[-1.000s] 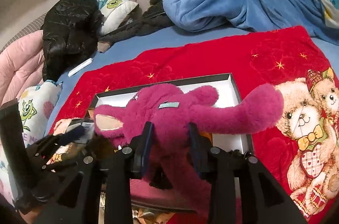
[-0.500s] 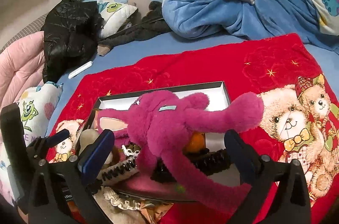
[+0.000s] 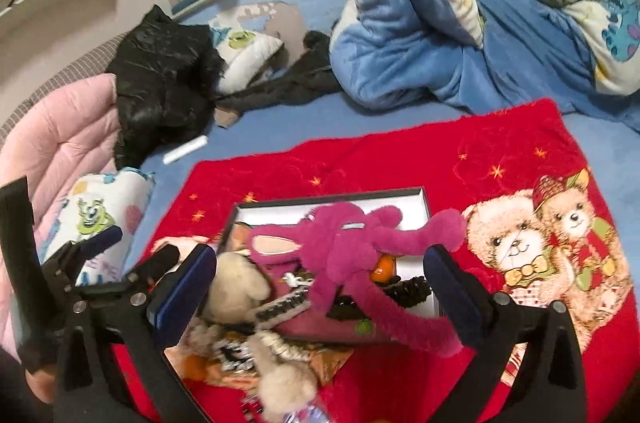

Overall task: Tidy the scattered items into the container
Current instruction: 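Open both grippers to drop the plush and package into the black box, then lift both grippers up and away from the box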

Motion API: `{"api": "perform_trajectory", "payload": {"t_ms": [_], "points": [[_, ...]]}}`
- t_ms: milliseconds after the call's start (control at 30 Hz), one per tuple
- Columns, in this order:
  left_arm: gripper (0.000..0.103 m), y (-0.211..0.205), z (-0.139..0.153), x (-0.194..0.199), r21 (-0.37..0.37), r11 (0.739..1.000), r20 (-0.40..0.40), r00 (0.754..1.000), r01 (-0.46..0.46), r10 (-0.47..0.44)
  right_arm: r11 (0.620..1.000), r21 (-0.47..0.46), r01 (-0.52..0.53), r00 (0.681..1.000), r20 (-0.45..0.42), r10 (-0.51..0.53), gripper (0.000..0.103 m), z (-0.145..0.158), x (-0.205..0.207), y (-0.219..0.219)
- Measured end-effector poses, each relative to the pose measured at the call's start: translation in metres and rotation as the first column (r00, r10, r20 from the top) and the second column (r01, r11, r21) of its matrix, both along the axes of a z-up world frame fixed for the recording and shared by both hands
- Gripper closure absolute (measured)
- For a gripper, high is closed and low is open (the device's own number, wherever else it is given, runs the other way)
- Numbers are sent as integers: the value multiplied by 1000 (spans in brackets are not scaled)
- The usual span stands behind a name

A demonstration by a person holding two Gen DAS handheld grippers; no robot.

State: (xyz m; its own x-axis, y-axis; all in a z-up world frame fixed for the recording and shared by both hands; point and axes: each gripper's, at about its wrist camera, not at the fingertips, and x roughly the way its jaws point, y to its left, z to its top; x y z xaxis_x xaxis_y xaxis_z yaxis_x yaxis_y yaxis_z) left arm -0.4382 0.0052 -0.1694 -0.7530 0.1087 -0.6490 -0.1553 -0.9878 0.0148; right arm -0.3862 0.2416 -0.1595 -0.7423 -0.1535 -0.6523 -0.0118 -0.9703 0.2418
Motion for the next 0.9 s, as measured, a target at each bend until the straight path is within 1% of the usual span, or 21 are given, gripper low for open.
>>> {"api": "perform_trajectory", "payload": {"t_ms": [67, 100, 133, 267, 367, 467, 600, 733, 767, 900], "points": [[0, -11, 26, 16, 3, 1000, -32, 999, -14, 14, 1000, 11, -1, 1000, -15, 1, 0, 21, 15, -5], [0, -13, 34, 21, 7, 1000, -38, 999, -15, 16, 1000, 13, -3, 1000, -28, 4, 0, 30, 22, -7], [0, -19, 49, 32, 16, 1000, -50, 999, -12, 13, 1000, 14, -5, 999, -41, 5, 0, 40, 31, -10], [0, -36, 91, 71, 19, 999, -91, 995, -31, 33, 1000, 10, 4, 996, -87, -3, 0, 79, 64, -19], [0, -40, 113, 103, 18, 1000, -112, 994, -11, 13, 1000, 18, -2, 993, -121, 4, 0, 105, 89, -28], [0, -42, 124, 134, -11, 1000, -122, 993, -3, 1, 999, 50, 3, 989, -146, 4, 0, 124, 112, -40], [0, -46, 132, 170, -31, 999, -116, 993, -23, 19, 999, 49, -4, 985, -173, 12, 0, 141, 142, -50], [0, -53, 135, 215, -5, 1000, -118, 993, -26, 25, 999, 41, 12, 984, -179, -4, 0, 150, 174, -49], [0, -57, 133, 230, 12, 1000, -111, 993, -29, 30, 999, 41, 14, 984, -178, -7, 0, 150, 184, -50], [0, -63, 125, 265, 44, 998, -86, 995, -44, 47, 999, 47, 18, 983, -185, -9, 0, 148, 222, -51]]}}
